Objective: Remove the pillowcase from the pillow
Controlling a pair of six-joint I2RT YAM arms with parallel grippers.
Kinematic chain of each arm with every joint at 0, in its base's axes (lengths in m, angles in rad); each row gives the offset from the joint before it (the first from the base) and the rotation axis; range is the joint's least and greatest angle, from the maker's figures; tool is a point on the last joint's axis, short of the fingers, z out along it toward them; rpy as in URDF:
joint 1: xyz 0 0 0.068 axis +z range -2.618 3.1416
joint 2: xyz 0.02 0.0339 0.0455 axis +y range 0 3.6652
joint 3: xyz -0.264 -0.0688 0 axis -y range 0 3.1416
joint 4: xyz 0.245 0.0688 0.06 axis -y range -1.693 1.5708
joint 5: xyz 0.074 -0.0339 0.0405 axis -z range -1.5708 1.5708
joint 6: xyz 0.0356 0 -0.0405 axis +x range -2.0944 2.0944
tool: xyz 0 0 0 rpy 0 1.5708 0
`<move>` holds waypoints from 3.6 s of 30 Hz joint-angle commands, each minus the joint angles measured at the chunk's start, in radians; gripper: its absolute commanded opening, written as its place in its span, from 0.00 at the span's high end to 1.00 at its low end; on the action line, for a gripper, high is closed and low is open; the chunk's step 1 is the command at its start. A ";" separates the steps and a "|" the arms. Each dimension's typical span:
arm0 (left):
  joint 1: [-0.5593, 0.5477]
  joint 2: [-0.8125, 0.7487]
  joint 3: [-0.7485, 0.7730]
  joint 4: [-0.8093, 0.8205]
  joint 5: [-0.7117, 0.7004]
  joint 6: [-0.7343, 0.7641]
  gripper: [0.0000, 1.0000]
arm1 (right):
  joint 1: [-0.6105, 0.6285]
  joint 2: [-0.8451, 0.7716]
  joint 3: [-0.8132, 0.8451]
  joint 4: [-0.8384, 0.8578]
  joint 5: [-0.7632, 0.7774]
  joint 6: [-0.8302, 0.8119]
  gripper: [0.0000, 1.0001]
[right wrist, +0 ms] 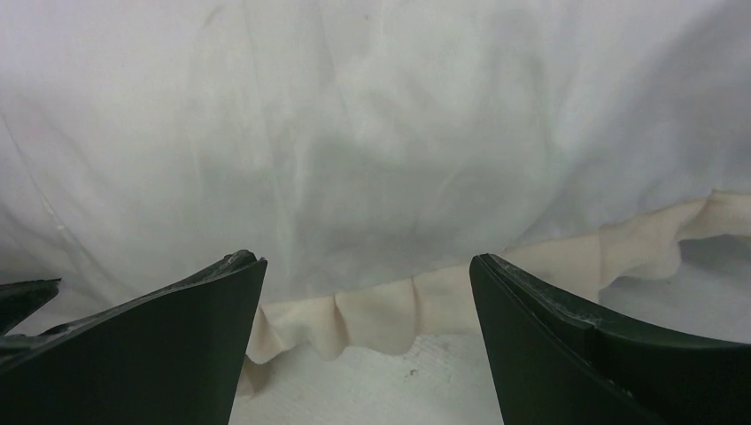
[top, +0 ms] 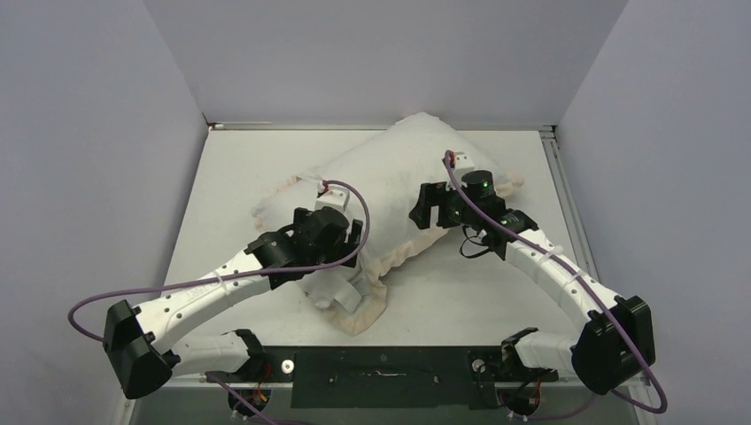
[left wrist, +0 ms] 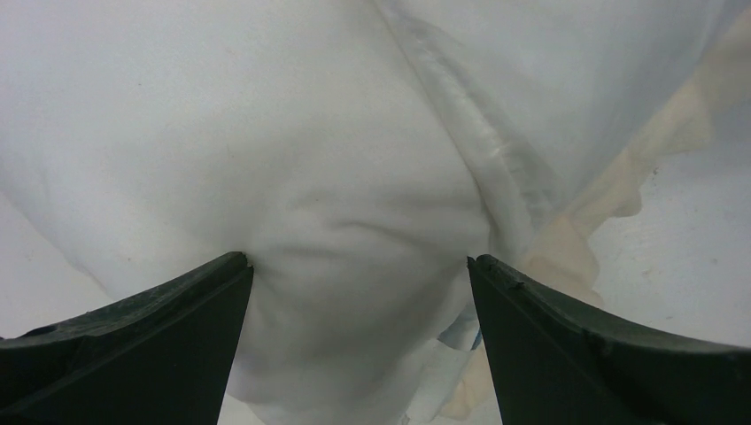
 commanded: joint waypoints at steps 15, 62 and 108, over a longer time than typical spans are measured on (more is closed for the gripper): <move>0.004 0.131 -0.061 0.015 0.060 -0.046 0.78 | 0.070 0.087 -0.197 0.156 -0.097 0.060 0.10; 0.165 -0.370 -0.236 0.143 0.527 -0.012 1.00 | -0.453 0.068 -0.009 -0.032 -0.070 0.145 0.90; 0.625 -0.056 -0.329 0.279 0.685 -0.153 0.40 | 0.278 0.888 1.301 -0.394 0.040 -0.296 0.10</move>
